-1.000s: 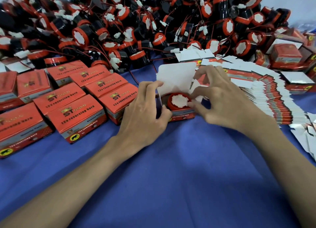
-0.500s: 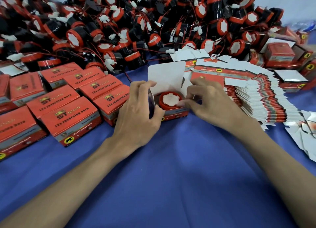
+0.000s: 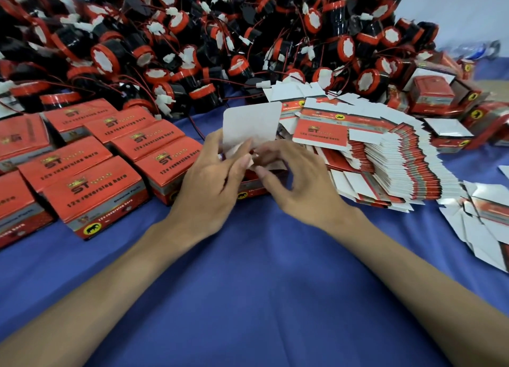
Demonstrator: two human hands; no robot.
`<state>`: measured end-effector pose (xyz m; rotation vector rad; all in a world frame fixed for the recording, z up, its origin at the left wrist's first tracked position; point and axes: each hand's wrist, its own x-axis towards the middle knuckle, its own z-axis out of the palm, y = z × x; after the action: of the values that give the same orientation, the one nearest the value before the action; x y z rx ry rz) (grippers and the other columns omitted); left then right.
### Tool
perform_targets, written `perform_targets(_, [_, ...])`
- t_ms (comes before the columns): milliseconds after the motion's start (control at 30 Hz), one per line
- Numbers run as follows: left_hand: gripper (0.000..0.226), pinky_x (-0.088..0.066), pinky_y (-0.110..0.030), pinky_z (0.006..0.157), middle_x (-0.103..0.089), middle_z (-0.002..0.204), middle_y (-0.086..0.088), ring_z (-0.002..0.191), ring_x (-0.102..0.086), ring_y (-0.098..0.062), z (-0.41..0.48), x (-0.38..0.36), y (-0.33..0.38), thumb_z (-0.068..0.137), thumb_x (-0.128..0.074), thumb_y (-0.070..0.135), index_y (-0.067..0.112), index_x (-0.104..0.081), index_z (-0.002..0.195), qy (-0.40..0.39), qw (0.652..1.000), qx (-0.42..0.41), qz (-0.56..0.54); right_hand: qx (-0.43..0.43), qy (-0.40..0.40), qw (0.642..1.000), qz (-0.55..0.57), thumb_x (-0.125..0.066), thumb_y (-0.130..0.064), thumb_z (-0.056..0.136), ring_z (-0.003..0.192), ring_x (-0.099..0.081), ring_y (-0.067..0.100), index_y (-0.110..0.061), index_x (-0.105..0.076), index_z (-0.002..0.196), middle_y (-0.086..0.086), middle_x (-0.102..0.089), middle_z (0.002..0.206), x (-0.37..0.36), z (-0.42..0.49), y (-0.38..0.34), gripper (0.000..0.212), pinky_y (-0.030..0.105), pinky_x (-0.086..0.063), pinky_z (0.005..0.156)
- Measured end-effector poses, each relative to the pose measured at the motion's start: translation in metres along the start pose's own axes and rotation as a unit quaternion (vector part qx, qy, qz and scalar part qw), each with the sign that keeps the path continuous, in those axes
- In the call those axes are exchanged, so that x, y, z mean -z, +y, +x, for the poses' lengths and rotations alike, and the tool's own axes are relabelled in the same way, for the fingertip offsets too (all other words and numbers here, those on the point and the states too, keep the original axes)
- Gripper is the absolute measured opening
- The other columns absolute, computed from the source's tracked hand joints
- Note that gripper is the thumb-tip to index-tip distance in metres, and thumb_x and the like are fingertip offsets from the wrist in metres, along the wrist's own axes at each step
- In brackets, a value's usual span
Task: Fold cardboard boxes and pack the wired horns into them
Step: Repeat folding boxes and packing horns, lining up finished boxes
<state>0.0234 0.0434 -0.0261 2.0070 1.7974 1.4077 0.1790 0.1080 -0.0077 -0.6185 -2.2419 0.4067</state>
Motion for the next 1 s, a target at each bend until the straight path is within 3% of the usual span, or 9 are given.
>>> perform_targets(100, [0.031, -0.040, -0.022, 0.094, -0.050, 0.127, -0.012, 0.111, -0.050, -0.012, 0.001, 0.001, 0.002, 0.095, -0.050, 0.021, 0.008, -0.071, 0.114, 0.002, 0.999, -0.008, 0.033, -0.063, 0.037, 0.996, 0.048, -0.054, -0.023, 0.091, 0.081, -0.067, 0.008, -0.010, -0.049, 0.121, -0.010, -0.070, 0.081, -0.002, 0.005, -0.002, 0.033, 0.033, -0.050, 0.079])
perform_targets(200, [0.026, -0.044, -0.028, 0.091, -0.054, 0.120, -0.009, 0.107, -0.055, -0.017, 0.002, 0.002, 0.007, 0.090, -0.055, 0.016, 0.008, -0.073, 0.106, 0.014, 1.000, 0.025, -0.006, -0.099, 0.055, 0.985, 0.130, -0.052, -0.019, 0.093, 0.082, -0.067, 0.004, -0.010, -0.037, 0.135, -0.007, -0.071, 0.080, -0.002, 0.005, 0.000, 0.045, 0.022, -0.050, 0.080])
perform_targets(333, [0.038, -0.048, -0.041, 0.097, -0.055, 0.119, -0.007, 0.114, -0.056, -0.019, 0.000, 0.000, 0.010, 0.087, -0.060, 0.007, 0.031, -0.041, 0.108, 0.042, 0.984, 0.082, -0.155, -0.128, 0.080, 0.965, 0.212, -0.053, -0.026, 0.095, 0.083, -0.067, 0.012, -0.023, -0.030, 0.138, -0.005, -0.065, 0.079, -0.001, 0.006, -0.001, 0.049, 0.020, -0.048, 0.081])
perform_targets(467, [0.058, -0.045, -0.018, 0.094, -0.059, 0.116, -0.003, 0.112, -0.058, -0.006, 0.001, 0.003, 0.010, 0.089, -0.059, -0.004, 0.035, -0.031, 0.122, 0.021, 0.979, 0.060, -0.192, -0.180, 0.064, 0.931, 0.312, -0.043, -0.033, 0.097, 0.077, -0.068, 0.013, -0.020, -0.058, 0.108, -0.001, -0.067, 0.082, 0.005, 0.013, 0.004, 0.022, 0.027, -0.052, 0.078])
perform_targets(567, [0.033, -0.048, -0.033, 0.094, -0.060, 0.112, 0.003, 0.108, -0.057, -0.008, 0.001, 0.004, 0.007, 0.090, -0.055, 0.010, 0.026, -0.051, 0.119, 0.011, 0.993, 0.024, -0.111, -0.179, 0.056, 0.917, 0.352, -0.047, -0.029, 0.094, 0.075, -0.068, 0.016, -0.014, -0.068, 0.089, 0.003, -0.072, 0.079, 0.008, 0.014, 0.008, 0.027, 0.025, -0.053, 0.074])
perform_targets(633, [0.024, -0.048, -0.036, 0.091, -0.061, 0.111, 0.004, 0.106, -0.057, -0.008, 0.000, 0.005, 0.006, 0.092, -0.055, 0.023, 0.021, -0.057, 0.116, -0.001, 0.993, 0.026, -0.114, -0.183, 0.045, 0.906, 0.378, -0.054, -0.025, 0.091, 0.076, -0.070, 0.019, -0.014, -0.071, 0.088, 0.005, -0.074, 0.080, 0.009, 0.014, 0.009, 0.020, 0.028, -0.055, 0.075])
perform_targets(767, [0.045, -0.048, -0.033, 0.090, -0.065, 0.114, 0.004, 0.107, -0.060, -0.011, 0.000, 0.007, 0.008, 0.091, -0.045, 0.049, 0.018, -0.062, 0.119, -0.009, 0.989, 0.052, -0.138, -0.183, 0.023, 0.891, 0.414, -0.059, -0.017, 0.089, 0.080, -0.072, 0.021, -0.017, -0.073, 0.091, 0.004, -0.075, 0.085, 0.010, 0.010, 0.013, 0.014, 0.035, -0.057, 0.081])
perform_targets(867, [0.039, -0.047, -0.029, 0.093, -0.064, 0.118, 0.005, 0.110, -0.058, -0.007, 0.000, 0.007, 0.008, 0.094, -0.048, 0.041, 0.018, -0.062, 0.121, -0.007, 0.993, 0.044, -0.111, -0.171, 0.000, 0.894, 0.414, -0.060, -0.010, 0.090, 0.084, -0.072, 0.015, -0.016, -0.068, 0.103, -0.002, -0.075, 0.088, 0.010, 0.006, 0.012, 0.016, 0.025, -0.056, 0.080])
perform_targets(1000, [0.033, -0.044, -0.028, 0.101, -0.062, 0.124, 0.004, 0.116, -0.056, -0.007, 0.001, 0.010, 0.002, 0.093, -0.055, 0.019, 0.011, -0.063, 0.124, -0.016, 0.996, 0.002, -0.082, -0.169, 0.006, 0.917, 0.360, -0.062, -0.005, 0.086, 0.089, -0.070, 0.014, -0.019, -0.066, 0.107, 0.000, -0.073, 0.092, 0.005, 0.005, 0.010, 0.025, 0.027, -0.055, 0.084])
